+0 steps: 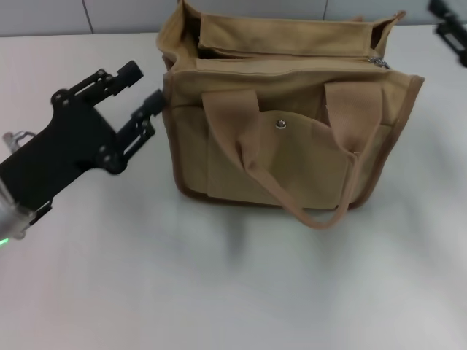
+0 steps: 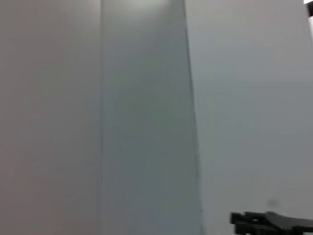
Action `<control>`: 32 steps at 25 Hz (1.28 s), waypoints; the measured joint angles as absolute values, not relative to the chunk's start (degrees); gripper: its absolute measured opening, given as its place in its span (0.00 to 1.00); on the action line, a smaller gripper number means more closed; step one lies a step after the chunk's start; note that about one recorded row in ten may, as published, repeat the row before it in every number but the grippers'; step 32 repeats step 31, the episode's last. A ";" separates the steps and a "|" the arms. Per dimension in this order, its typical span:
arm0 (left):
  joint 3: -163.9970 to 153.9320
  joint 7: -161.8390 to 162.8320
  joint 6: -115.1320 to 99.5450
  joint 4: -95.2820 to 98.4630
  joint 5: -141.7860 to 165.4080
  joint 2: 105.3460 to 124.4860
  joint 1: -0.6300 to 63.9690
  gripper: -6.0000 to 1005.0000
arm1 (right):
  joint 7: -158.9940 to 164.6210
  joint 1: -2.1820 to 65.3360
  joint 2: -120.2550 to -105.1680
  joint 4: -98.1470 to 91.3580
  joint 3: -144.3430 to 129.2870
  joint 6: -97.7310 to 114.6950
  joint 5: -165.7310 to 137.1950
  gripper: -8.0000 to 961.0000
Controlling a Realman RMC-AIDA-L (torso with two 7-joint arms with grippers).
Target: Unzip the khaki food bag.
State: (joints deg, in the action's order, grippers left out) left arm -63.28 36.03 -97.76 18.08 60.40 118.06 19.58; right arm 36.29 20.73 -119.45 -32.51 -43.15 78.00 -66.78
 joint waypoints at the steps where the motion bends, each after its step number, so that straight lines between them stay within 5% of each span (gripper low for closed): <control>1: -63.28 36.03 -97.76 18.08 60.40 118.06 19.58 0.32 | 36.29 20.73 -119.45 -32.51 -43.15 78.00 -66.78 0.47; 10: -63.28 53.41 -104.61 23.83 81.24 113.88 19.79 0.66 | 54.06 13.00 -119.15 -39.37 -43.02 100.63 -88.72 0.65; 15: -63.21 54.98 -104.11 25.06 85.76 114.90 19.95 0.77 | 55.02 11.90 -119.01 -38.32 -43.10 108.26 -93.56 0.87; 17: -63.21 55.03 -103.78 25.13 86.22 115.14 20.07 0.81 | 55.47 12.18 -119.00 -38.27 -42.99 108.66 -96.22 0.88; 32: -62.88 55.11 -103.04 25.93 87.58 115.99 20.13 0.81 | 56.15 14.31 -119.27 -35.12 -42.87 107.22 -98.74 0.88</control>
